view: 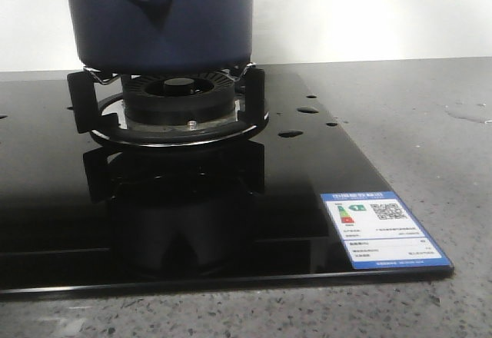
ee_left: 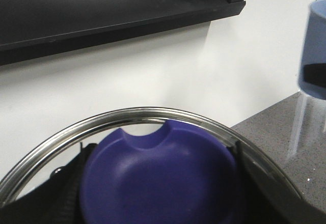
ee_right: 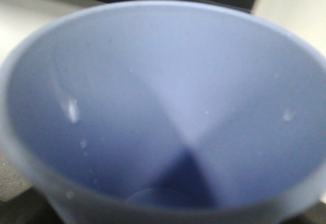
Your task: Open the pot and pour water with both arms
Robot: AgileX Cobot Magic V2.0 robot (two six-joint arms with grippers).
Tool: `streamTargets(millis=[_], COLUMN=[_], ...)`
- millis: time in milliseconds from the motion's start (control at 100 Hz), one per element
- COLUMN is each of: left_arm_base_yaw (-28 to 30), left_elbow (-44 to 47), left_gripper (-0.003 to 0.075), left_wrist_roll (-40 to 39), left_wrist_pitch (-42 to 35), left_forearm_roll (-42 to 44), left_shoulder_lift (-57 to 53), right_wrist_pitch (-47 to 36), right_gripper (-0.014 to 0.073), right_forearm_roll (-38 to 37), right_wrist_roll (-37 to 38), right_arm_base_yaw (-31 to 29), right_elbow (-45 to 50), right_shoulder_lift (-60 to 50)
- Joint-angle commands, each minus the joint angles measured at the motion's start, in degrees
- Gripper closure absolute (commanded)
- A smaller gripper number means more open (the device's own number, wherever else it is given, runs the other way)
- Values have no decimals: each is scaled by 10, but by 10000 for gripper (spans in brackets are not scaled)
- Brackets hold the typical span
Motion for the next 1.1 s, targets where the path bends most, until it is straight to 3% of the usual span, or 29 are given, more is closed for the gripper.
streamTargets(millis=[0,270,460,840,1090], left_arm_base_yaw=[1,1,1,1,1], left_elbow=[-21,-21,-21,-21,-21], left_gripper=[450,450,450,450,450], left_wrist_roll=[-5,-5,-5,-5,-5], left_wrist_pitch=[-23,-23,-21,-7,-1], left_forearm_roll=[-26,-27,-27,-38,-53], left_shoulder_lift=[-18,-18,-18,-18,-18], right_wrist_pitch=[-98,-311,-437,-429,-443], right_gripper=[288,288,288,288,288], right_forearm_roll=[-7,85,201,207,233], right_wrist_roll=[21,13,-113,-281,-327], right_arm_base_yaw=[-48,-194,-272,-291,-291], right_elbow=[22,153,240,303,303], right_shoulder_lift=[-49,-79,-79,-41,28])
